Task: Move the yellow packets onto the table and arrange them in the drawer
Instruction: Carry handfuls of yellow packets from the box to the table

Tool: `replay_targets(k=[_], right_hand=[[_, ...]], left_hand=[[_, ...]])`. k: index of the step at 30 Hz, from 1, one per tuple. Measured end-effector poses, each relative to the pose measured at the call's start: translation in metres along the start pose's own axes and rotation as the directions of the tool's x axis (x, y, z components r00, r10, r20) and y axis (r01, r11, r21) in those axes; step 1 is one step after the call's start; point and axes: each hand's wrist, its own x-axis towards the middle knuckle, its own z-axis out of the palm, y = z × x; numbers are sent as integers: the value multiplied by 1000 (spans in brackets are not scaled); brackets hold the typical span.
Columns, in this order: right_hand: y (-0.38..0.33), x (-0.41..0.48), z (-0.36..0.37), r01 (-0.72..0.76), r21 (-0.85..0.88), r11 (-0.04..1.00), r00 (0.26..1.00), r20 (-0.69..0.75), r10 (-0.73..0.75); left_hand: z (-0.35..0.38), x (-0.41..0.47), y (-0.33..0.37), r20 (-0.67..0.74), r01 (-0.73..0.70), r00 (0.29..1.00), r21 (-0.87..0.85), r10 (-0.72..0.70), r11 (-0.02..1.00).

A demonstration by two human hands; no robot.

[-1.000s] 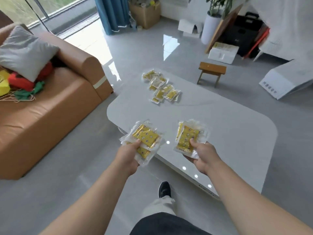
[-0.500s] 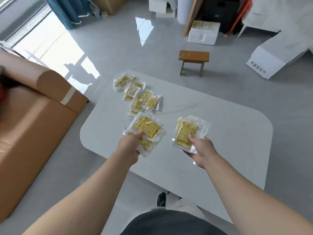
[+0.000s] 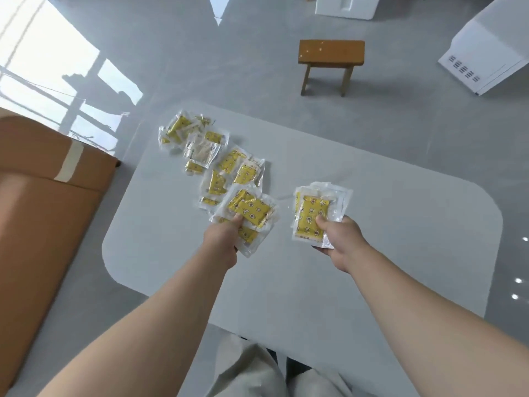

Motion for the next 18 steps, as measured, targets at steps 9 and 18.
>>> replay_targets(k=[9,18], right_hand=[[0,112,44,1,-112,994,1000,-29,-4],[-19,184,89,28,-197,980,998,53,-18]], left_hand=[[56,181,33,-101,75,993,175,-58,982],[68,214,46,-200,-15,971,505,134,863]])
